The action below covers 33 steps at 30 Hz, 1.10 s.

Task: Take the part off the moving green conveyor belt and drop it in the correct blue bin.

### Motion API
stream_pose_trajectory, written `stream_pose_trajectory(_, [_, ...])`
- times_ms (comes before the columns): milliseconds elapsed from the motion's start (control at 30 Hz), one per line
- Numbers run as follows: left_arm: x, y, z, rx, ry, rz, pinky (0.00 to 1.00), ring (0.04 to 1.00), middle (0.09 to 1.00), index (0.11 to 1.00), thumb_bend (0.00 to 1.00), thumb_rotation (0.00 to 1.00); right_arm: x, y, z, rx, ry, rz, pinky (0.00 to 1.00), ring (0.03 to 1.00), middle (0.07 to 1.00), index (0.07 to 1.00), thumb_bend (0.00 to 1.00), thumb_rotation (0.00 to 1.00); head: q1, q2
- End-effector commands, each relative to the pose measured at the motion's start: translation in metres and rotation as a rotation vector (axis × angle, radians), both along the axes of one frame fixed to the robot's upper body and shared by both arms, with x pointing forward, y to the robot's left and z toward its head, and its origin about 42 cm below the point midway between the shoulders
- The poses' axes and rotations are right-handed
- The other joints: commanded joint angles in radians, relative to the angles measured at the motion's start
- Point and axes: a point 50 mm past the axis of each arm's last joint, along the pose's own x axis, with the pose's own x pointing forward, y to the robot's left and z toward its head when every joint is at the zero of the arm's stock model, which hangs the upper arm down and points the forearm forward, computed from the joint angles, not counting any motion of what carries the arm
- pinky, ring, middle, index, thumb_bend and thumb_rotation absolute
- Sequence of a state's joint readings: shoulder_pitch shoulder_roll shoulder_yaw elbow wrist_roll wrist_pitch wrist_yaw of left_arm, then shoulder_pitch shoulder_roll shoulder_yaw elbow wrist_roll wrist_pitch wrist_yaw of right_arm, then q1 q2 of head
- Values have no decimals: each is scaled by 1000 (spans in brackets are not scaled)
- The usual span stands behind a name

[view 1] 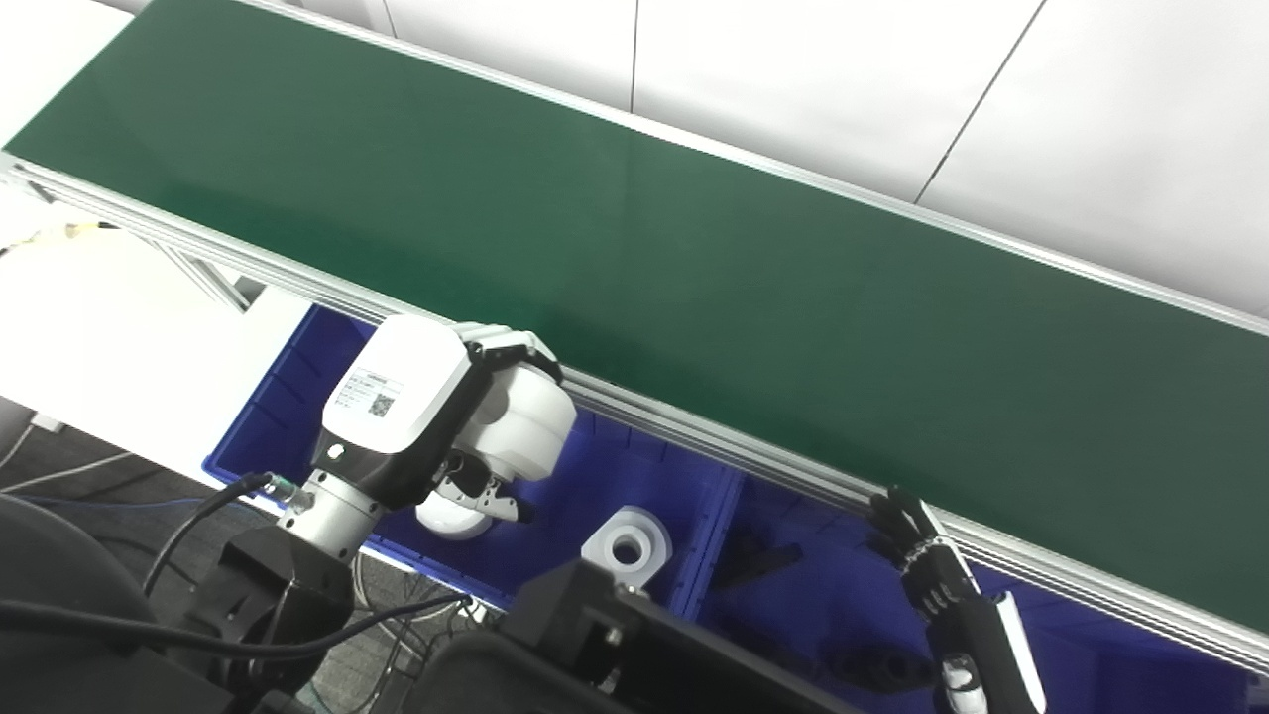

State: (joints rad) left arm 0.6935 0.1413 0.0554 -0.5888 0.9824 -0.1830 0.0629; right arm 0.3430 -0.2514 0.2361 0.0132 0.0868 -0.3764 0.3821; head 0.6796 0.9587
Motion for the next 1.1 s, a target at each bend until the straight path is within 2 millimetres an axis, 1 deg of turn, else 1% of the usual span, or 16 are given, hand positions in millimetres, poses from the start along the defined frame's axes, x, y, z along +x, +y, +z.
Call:
stream_pose_trajectory(0, [-3,0,3,13,-51,34,415,448,494,481,504,0,0,-1,5,11,-21,0,864,904,901,923,936,932,0,-2])
stream_pose_trajectory(233, [-3,0,-7,16,-27,53,417,443,496,483,504,0,-2,0,4,17,-18,0,864,903,898,923,935,925,-10,-7])
stream_pose_trajectory(567, [-1,-1,-3,25,0,32,423,450,496,478,505,0,-2,1,4,20,-22,-3,865,899,896,921,930,923,-16,-10])
stream_pose_trajectory(633, [-2,0,-2,50,26,17,446,487,509,471,519,0,-2,1,4,20,-23,-1,869,904,898,924,930,926,-18,-11])
stream_pose_trajectory(667, [-3,0,-2,65,38,11,496,548,576,532,804,102,-2,1,4,21,-23,-1,871,904,898,923,923,923,-18,-11])
stream_pose_trajectory(700, [-3,1,-1,80,58,5,513,569,599,552,901,137,-1,1,3,24,-21,-1,871,904,898,923,920,922,-19,-12])
stream_pose_trajectory(733, [-3,1,-1,90,71,1,558,616,646,594,950,208,-1,1,3,26,-20,-2,873,904,898,923,925,919,-19,-12])
stream_pose_trajectory(767, [-4,1,-1,95,86,-2,582,640,670,616,975,245,-1,1,3,27,-18,-3,874,904,898,923,927,918,-20,-12])
stream_pose_trajectory(800, [-4,1,0,99,103,-5,641,692,719,658,993,304,-1,2,3,28,-16,-3,875,905,897,922,932,917,-20,-12])
stream_pose_trajectory(867, [-4,1,1,107,128,-13,741,768,783,715,1000,375,-1,2,3,26,-18,-4,873,906,898,922,933,920,-21,-13])
stream_pose_trajectory(900, [-4,1,2,114,139,-17,748,773,787,719,1000,380,-1,2,3,24,-20,-5,873,906,898,922,934,921,-20,-13])
stream_pose_trajectory(933, [-4,1,2,118,145,-19,795,806,813,744,1000,418,-1,2,3,23,-21,-5,872,906,899,923,941,924,-20,-13])
stream_pose_trajectory(1067, [-4,0,3,125,162,-29,845,839,838,770,1000,481,-1,3,4,24,-17,-3,878,910,901,925,946,929,-22,-13])
